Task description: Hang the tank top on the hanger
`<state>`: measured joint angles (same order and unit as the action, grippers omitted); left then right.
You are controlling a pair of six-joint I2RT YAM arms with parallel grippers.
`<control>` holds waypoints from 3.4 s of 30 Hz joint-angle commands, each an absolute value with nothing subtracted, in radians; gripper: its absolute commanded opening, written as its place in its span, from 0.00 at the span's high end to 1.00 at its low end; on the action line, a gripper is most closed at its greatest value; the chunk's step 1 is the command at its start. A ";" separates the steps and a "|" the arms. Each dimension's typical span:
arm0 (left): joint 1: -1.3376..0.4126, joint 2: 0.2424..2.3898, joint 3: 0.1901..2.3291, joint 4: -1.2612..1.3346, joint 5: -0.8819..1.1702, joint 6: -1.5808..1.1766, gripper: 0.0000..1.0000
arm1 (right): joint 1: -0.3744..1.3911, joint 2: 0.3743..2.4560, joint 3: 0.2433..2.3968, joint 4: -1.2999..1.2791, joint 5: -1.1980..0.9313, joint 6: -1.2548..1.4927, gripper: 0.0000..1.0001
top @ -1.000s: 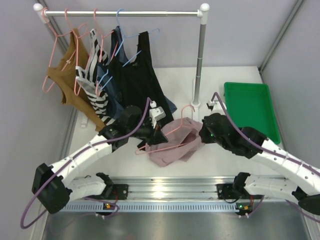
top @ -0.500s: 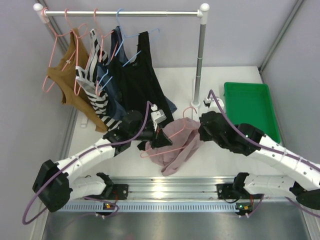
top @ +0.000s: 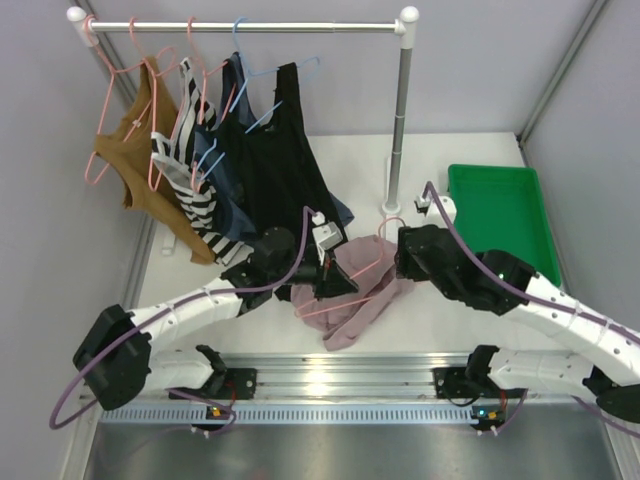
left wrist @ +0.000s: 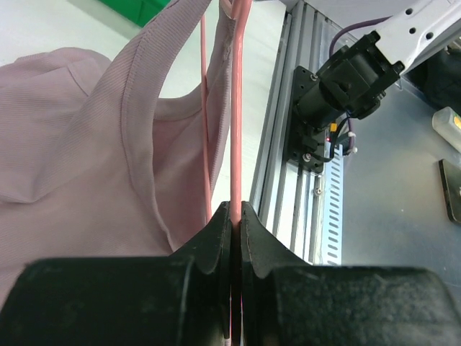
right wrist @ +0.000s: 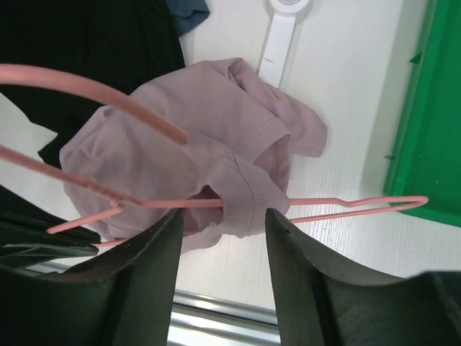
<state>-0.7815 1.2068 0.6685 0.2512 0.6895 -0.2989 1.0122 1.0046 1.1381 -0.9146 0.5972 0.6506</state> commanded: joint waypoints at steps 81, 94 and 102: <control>-0.813 0.959 0.480 -0.345 0.195 -1.111 0.53 | 1.077 1.074 0.969 -0.692 0.796 0.528 1.00; -0.865 1.071 0.410 -0.078 0.204 -1.241 0.52 | 1.078 1.083 0.994 -0.703 0.811 0.526 1.00; -0.896 1.169 0.405 0.034 0.206 -1.267 0.53 | 1.081 1.083 0.994 -0.709 0.810 0.535 1.00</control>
